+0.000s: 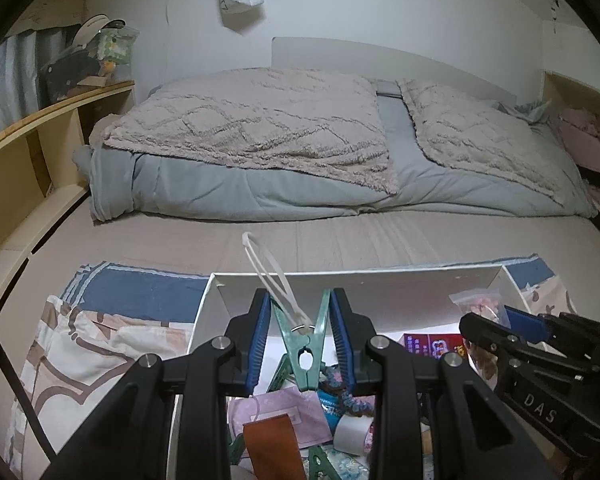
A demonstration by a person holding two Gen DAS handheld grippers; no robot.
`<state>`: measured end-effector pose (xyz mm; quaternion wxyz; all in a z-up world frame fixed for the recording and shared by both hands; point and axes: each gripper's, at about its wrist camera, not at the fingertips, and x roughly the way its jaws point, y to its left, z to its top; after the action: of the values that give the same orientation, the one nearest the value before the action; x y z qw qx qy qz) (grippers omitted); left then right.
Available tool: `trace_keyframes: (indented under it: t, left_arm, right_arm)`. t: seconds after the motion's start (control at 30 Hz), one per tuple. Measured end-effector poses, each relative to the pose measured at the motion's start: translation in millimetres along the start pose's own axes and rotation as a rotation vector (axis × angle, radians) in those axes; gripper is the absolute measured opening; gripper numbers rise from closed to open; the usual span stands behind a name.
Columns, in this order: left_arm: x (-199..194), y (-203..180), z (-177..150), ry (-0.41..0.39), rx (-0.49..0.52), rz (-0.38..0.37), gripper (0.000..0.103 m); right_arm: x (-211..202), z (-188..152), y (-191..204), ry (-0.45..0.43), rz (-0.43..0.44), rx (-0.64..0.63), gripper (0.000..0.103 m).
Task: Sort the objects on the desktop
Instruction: 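Carry both held items over the white box and lower them inside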
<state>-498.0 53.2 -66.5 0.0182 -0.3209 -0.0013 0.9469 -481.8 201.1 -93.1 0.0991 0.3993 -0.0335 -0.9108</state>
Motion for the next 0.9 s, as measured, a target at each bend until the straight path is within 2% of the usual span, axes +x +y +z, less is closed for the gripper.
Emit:
trace_keyframes:
  t: [0.33, 0.67, 0.73, 0.77, 0.8, 0.87, 0.9]
  left_arm:
    - [13, 8, -4, 0.061, -0.026, -0.002, 0.030]
    - [17, 9, -5, 0.083, -0.013, 0.017, 0.030]
    - [18, 9, -6, 0.089, -0.009, 0.023, 0.030]
    - [19, 10, -6, 0.093, -0.009, 0.025, 0.030]
    - [19, 11, -6, 0.096, -0.010, 0.025, 0.030]
    - [21, 13, -6, 0.104, -0.014, 0.027, 0.030]
    - [22, 14, -6, 0.109, -0.016, 0.029, 0.030]
  right_arm:
    - [18, -5, 1, 0.077, 0.001, 0.031, 0.032]
    - [25, -10, -5, 0.118, 0.010, 0.066, 0.032]
    - [24, -11, -6, 0.118, -0.026, 0.075, 0.033]
    - [24, -11, -7, 0.118, -0.027, 0.083, 0.037]
    - [24, -10, -8, 0.116, -0.018, 0.092, 0.057]
    - [21, -10, -8, 0.112, -0.004, 0.098, 0.084]
    - [19, -9, -7, 0.107, 0.000, 0.089, 0.085]
